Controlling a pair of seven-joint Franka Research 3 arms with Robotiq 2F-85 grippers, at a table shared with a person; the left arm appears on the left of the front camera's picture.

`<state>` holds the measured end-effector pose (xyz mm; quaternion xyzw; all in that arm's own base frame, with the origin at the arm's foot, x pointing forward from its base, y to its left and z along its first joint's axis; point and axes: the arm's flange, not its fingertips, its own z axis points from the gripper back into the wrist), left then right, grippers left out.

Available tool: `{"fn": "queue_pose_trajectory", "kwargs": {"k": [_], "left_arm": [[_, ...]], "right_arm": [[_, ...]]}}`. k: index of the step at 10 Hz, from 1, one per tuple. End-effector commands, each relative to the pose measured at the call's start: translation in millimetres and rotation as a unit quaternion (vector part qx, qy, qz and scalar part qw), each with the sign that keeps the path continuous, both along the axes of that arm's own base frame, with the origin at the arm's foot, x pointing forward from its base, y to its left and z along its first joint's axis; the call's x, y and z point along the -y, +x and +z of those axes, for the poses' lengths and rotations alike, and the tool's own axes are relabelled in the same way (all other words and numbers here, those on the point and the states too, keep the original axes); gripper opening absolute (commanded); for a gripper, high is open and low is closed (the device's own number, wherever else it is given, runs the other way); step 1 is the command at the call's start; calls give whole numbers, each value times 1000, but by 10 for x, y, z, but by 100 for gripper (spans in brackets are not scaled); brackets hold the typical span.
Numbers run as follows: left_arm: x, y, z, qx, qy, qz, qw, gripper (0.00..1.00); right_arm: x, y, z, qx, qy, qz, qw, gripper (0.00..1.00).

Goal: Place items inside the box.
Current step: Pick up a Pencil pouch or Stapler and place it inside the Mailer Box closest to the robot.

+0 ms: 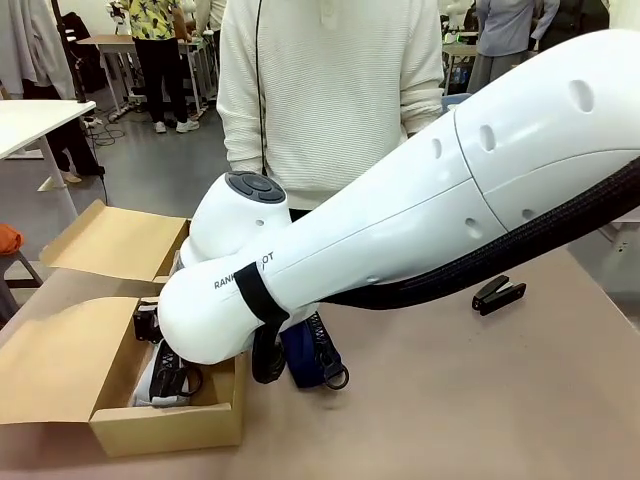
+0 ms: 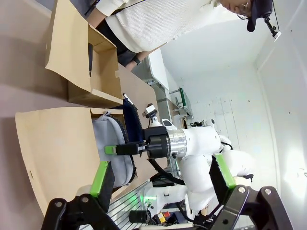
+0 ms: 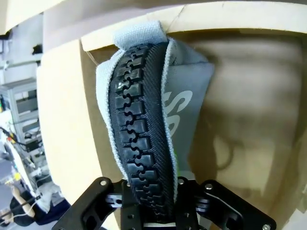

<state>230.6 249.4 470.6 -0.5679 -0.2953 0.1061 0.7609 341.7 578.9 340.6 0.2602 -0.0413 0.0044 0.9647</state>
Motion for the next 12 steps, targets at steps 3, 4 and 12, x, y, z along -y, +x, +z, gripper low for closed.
{"fn": "queue_pose_trajectory", "kwargs": {"k": [3, 4, 12], "left_arm": [[4, 2, 19, 13, -2, -1, 1000, 100], [4, 2, 19, 13, -2, -1, 1000, 100], [4, 2, 19, 13, -2, -1, 1000, 100]], "right_arm": [[-115, -14, 87, -14, 9, -11, 1000, 100], [-98, -21, 93, -20, 16, -10, 1000, 78], [139, -74, 339, -47, 73, 12, 996, 100]]}}
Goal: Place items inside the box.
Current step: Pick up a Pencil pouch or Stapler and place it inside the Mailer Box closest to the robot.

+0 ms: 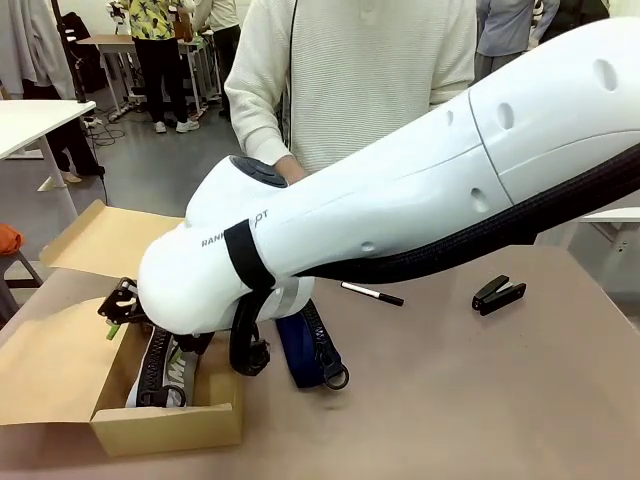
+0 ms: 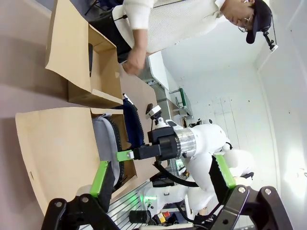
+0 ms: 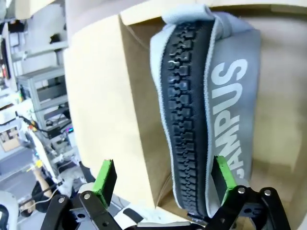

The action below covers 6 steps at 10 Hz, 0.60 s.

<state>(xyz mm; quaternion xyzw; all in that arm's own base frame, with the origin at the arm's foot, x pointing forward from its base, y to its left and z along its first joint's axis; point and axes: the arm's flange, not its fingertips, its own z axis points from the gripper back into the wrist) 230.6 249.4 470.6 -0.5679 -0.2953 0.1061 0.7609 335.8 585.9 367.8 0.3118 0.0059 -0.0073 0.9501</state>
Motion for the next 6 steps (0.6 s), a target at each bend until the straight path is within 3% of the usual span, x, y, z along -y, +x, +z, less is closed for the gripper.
{"fn": "queue_pose_trajectory", "kwargs": {"k": [1, 2, 3, 5, 6], "left_arm": [[4, 2, 19, 13, -2, -1, 1000, 100], [4, 2, 19, 13, -2, -1, 1000, 100], [4, 2, 19, 13, -2, -1, 1000, 100], [4, 2, 19, 13, -2, -1, 1000, 100], [4, 2, 19, 13, -2, -1, 1000, 100]], "right_arm": [[363, -41, 198, 4, 28, 10, 1000, 100], [658, -124, 423, 6, 17, 38, 999, 100], [910, -290, 621, -21, 22, 79, 996, 100], [1143, -656, 784, -1, 21, 144, 989, 100], [569, -308, 624, -4, 17, 71, 997, 100]]}}
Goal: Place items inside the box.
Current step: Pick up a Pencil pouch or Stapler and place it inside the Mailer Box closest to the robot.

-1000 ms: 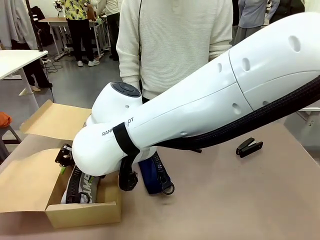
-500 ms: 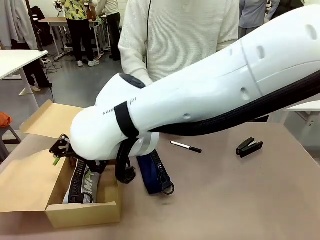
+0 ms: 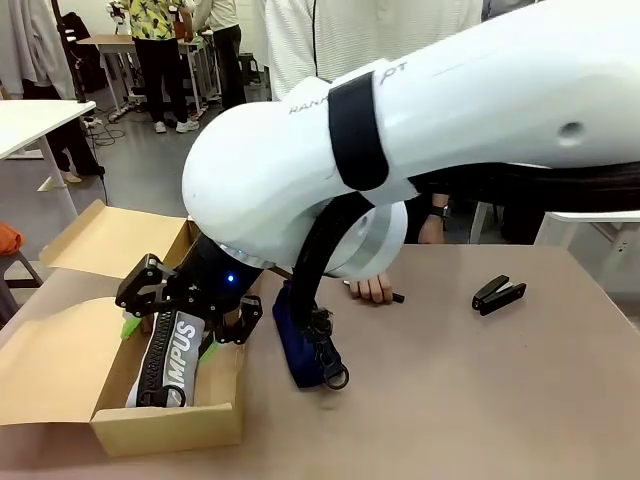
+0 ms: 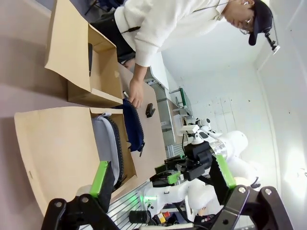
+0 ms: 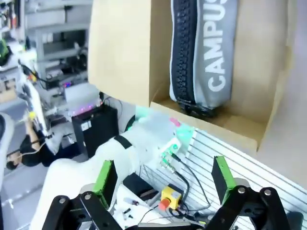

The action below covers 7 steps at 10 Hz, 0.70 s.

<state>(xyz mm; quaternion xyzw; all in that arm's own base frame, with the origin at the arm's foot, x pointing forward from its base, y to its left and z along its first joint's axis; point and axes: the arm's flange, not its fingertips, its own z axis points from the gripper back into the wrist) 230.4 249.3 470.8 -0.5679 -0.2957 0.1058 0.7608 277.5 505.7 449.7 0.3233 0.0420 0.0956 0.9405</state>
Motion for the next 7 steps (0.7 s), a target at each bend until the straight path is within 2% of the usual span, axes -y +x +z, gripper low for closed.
{"fn": "queue_pose_trajectory", "kwargs": {"k": [1, 2, 5, 7], "left_arm": [[3, 4, 17, 12, -2, -1, 1000, 100], [3, 4, 17, 12, -2, -1, 1000, 100], [3, 4, 17, 12, -2, -1, 1000, 100], [3, 4, 17, 12, -2, -1, 1000, 100]], "right_arm": [[-234, 275, -195, -3, 2, -38, 999, 100], [0, 0, 0, 0, 0, 0, 1000, 100], [-13, 36, 23, -12, 2, 18, 1000, 100], [106, 15, 22, -17, 5, 8, 1000, 100]]}}
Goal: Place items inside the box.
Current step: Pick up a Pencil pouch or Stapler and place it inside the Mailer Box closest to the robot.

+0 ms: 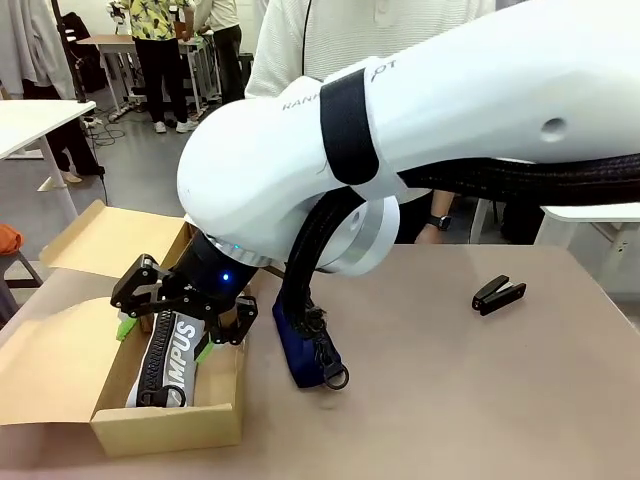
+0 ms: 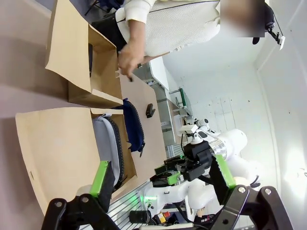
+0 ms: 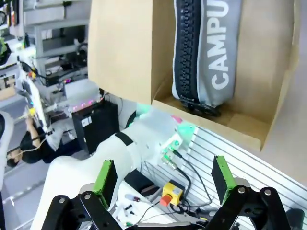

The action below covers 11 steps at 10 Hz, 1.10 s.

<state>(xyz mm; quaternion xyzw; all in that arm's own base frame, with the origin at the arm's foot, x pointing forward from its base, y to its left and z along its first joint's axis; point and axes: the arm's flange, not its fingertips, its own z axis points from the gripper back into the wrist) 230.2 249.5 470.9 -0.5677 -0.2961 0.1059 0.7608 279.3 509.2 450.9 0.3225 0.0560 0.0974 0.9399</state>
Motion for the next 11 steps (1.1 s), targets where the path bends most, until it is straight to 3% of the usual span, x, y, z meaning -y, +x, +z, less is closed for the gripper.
{"fn": "queue_pose_trajectory", "kwargs": {"k": [1, 2, 4, 6, 8, 11], "left_arm": [[5, 6, 16, 12, -2, -2, 1000, 100], [5, 6, 16, 12, -2, -2, 1000, 100], [5, 6, 16, 12, -2, -2, 1000, 100], [5, 6, 16, 12, -2, -2, 1000, 100], [5, 6, 16, 12, -2, -2, 1000, 100], [5, 6, 16, 12, -2, -2, 1000, 100]], "right_arm": [[280, -9, 42, -6, 6, 6, 1000, 100], [639, 25, 168, 1, 26, -7, 1000, 100], [1757, -65, 515, 12, 98, -94, 991, 100], [2793, -223, 600, -7, 198, -177, 964, 100], [3461, -381, 564, -10, 295, -152, 943, 100], [4175, -457, 379, -35, 336, -186, 923, 100]]}}
